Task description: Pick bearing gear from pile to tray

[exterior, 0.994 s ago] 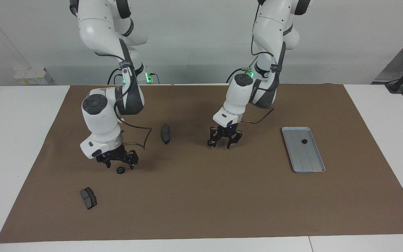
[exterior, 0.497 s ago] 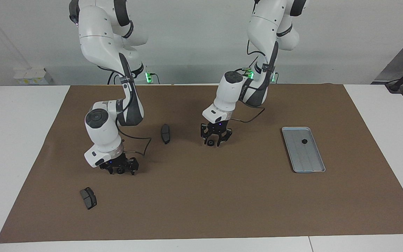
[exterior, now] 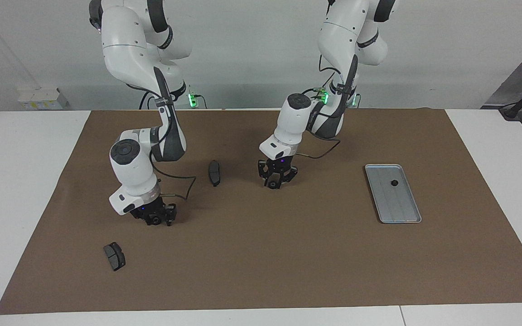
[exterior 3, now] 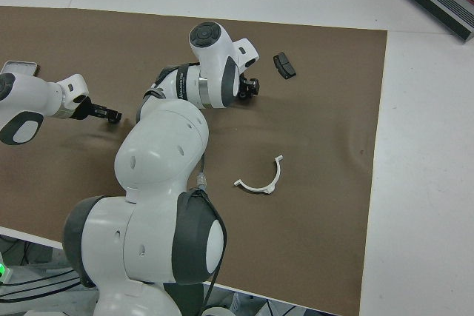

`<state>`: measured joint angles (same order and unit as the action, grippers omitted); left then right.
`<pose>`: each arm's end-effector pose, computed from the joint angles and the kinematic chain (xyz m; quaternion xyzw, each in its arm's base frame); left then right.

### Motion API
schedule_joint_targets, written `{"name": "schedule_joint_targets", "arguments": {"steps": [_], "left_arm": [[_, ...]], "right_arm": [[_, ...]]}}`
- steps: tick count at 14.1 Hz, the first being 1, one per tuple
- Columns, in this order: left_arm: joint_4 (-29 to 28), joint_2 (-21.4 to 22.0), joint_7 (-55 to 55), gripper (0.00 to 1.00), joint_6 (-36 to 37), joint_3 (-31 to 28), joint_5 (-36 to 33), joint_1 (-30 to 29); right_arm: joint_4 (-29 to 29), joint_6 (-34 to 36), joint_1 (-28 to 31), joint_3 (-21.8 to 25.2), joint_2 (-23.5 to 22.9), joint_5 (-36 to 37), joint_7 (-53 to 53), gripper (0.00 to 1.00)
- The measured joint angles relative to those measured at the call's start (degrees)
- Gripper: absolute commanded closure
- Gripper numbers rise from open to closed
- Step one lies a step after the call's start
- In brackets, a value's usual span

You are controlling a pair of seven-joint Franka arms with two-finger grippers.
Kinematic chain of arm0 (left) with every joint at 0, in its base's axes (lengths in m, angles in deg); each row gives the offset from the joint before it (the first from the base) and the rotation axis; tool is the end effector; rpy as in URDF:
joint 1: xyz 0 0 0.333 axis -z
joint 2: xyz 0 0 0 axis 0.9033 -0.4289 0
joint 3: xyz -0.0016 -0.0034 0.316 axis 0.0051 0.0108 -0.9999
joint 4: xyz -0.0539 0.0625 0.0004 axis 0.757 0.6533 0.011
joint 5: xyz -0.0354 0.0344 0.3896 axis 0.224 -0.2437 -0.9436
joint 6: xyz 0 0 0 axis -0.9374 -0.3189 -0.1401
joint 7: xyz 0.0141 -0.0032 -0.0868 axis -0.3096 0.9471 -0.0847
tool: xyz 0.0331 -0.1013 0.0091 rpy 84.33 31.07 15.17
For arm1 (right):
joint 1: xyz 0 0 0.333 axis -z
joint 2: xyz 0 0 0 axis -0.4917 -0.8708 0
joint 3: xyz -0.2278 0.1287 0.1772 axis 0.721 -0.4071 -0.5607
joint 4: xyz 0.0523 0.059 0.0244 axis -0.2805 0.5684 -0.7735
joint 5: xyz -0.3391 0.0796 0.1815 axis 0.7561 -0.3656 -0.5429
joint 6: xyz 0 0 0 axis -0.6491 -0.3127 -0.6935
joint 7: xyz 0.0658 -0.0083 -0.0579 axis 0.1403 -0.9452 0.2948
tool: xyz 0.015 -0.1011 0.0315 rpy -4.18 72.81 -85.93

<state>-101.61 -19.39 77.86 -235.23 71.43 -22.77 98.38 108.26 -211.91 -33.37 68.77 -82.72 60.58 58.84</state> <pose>0.4726 -0.3805 0.2915 0.9829 -0.0947 0.1232 0.0992 0.6563 0.0481 0.2879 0.9972 -0.0389 0.0635 0.0108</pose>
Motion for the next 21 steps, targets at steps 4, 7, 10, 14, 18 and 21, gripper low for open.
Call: {"name": "schedule_joint_targets", "arguments": {"steps": [4, 7, 10, 14, 18, 21], "left_arm": [[-0.04, 0.07, -0.08, 0.68, 0.25, -0.24, -0.01, 0.39], [-0.02, 0.27, -0.14, 0.8, 0.86, -0.26, -0.02, 0.5], [0.27, 0.29, -0.11, 0.83, 1.72, -0.27, -0.02, 0.54], [5.39, 0.3, 0.27, 0.9, 8.85, -1.27, 0.08, -1.81], [12.23, 2.09, -1.76, 0.94, 19.14, -1.72, 0.07, -12.58], [12.27, 3.61, -11.26, 0.94, 22.46, -1.85, 0.07, -21.99]], "right_arm": [[-0.03, 0.01, 0.27, 0.07, 0.29, -0.29, 0.0, 1.0], [-0.1, 0.78, 0.42, 0.04, 2.56, -2.51, 0.0, 1.0], [-0.11, 4.47, 0.08, -0.38, 6.65, -2.72, 0.0, 1.0], [-0.08, 7.21, -3.72, -0.72, 9.87, -3.07, 4.12, 1.0], [-0.07, 7.16, -11.02, -0.82, 10.12, -3.07, 15.06, 1.0], [-0.14, 6.89, -17.14, -0.91, 10.11, -3.03, 23.53, 1.0]]}}
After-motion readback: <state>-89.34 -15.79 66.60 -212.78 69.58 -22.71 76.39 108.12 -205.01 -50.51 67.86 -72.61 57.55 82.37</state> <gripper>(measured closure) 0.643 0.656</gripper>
